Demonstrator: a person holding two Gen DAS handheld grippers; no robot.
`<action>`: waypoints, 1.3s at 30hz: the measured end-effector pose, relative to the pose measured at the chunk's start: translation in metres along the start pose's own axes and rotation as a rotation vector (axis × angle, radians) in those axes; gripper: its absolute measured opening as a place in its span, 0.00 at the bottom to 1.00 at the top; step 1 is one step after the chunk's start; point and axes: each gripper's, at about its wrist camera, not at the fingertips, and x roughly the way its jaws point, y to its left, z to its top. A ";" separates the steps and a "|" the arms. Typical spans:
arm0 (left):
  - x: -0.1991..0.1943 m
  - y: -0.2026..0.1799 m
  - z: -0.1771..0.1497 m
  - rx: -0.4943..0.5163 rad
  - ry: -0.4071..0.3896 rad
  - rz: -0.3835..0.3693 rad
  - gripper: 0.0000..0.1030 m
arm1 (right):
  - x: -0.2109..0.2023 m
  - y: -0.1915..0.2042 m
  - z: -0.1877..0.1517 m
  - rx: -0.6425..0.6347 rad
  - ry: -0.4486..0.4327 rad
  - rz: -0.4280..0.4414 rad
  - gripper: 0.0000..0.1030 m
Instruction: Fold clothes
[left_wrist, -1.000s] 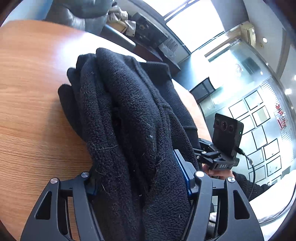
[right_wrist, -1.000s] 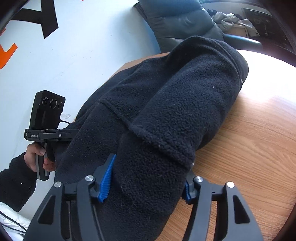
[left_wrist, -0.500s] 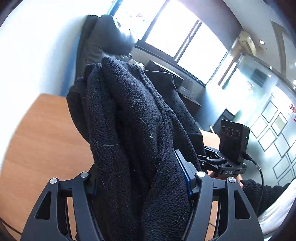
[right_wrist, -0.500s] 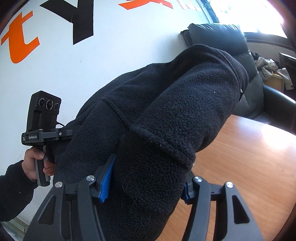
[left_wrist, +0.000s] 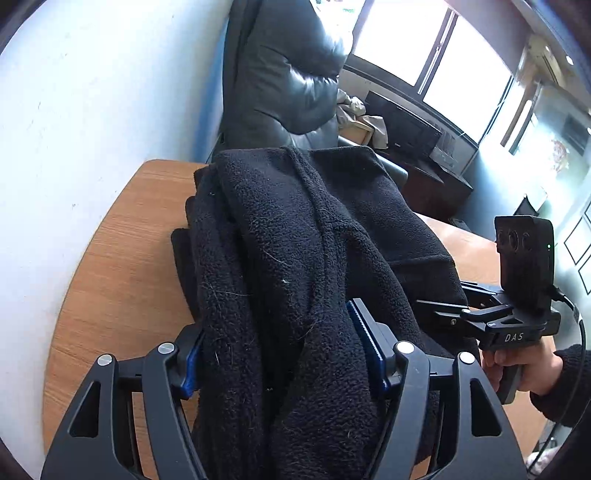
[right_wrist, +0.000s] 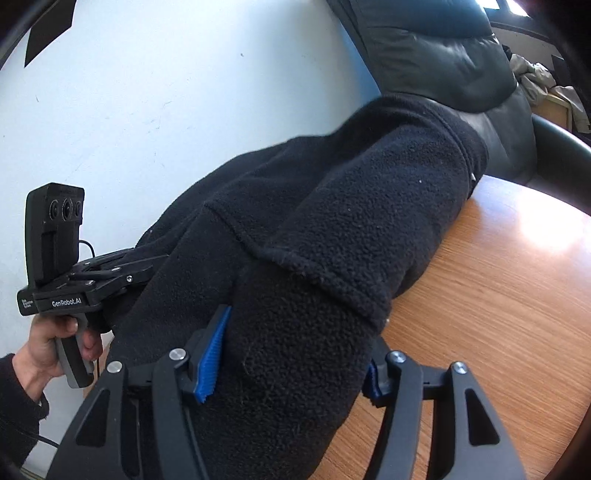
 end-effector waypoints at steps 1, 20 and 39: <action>0.000 0.001 -0.001 0.002 0.001 0.004 0.69 | -0.001 0.000 0.001 0.004 0.008 -0.002 0.62; -0.220 -0.114 -0.084 0.119 -0.340 0.364 1.00 | -0.163 0.010 -0.016 -0.197 -0.140 -0.126 0.99; -0.352 -0.336 -0.232 -0.033 -0.357 0.420 1.00 | -0.367 0.205 -0.161 -0.397 -0.330 -0.160 1.00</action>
